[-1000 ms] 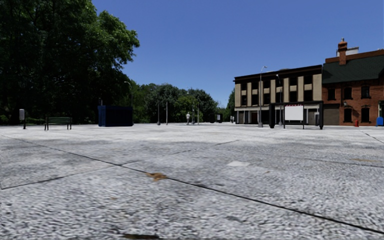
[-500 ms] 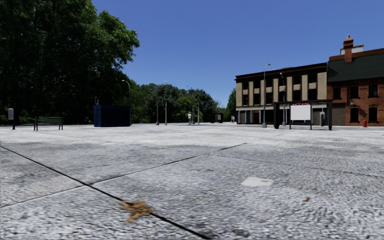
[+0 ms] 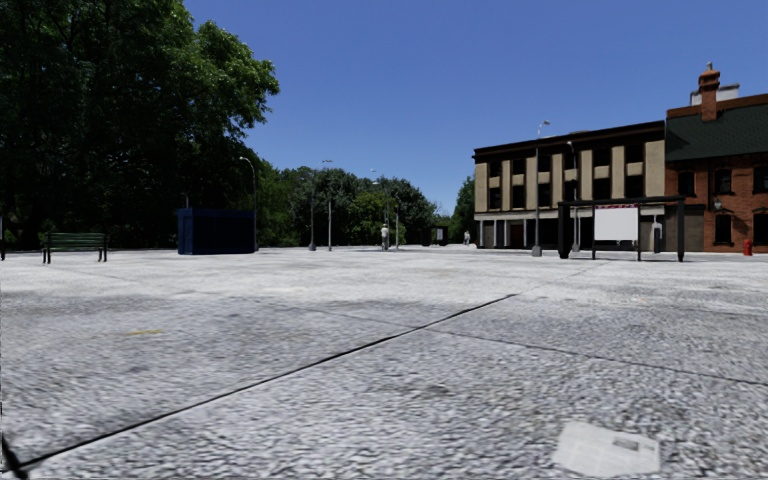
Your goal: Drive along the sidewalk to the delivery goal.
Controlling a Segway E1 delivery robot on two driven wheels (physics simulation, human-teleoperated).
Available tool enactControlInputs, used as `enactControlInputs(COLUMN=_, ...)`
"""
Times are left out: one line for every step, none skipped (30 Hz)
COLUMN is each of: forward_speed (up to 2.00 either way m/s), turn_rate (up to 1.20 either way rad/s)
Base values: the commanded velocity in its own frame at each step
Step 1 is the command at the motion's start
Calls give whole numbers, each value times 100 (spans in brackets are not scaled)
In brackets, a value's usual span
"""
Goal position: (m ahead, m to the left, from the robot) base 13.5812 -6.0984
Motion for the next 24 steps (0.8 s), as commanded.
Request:
enactControlInputs(forward_speed=200, turn_rate=0)
enactControlInputs(forward_speed=200, turn_rate=0)
enactControlInputs(forward_speed=200, turn_rate=0)
enactControlInputs(forward_speed=200, turn_rate=0)
enactControlInputs(forward_speed=200, turn_rate=0)
enactControlInputs(forward_speed=200, turn_rate=0)
enactControlInputs(forward_speed=200, turn_rate=0)
enactControlInputs(forward_speed=200, turn_rate=0)
enactControlInputs(forward_speed=200, turn_rate=0)
enactControlInputs(forward_speed=200, turn_rate=0)
enactControlInputs(forward_speed=200, turn_rate=0)
enactControlInputs(forward_speed=200, turn_rate=0)
enactControlInputs(forward_speed=200, turn_rate=0)
enactControlInputs(forward_speed=200, turn_rate=0)
enactControlInputs(forward_speed=200, turn_rate=0)
enactControlInputs(forward_speed=200, turn_rate=0)
enactControlInputs(forward_speed=200, turn_rate=0)
enactControlInputs(forward_speed=200, turn_rate=0)
enactControlInputs(forward_speed=200, turn_rate=0)
enactControlInputs(forward_speed=200, turn_rate=0)
enactControlInputs(forward_speed=200, turn_rate=0)
enactControlInputs(forward_speed=200, turn_rate=0)
enactControlInputs(forward_speed=200, turn_rate=0)
enactControlInputs(forward_speed=200, turn_rate=0)
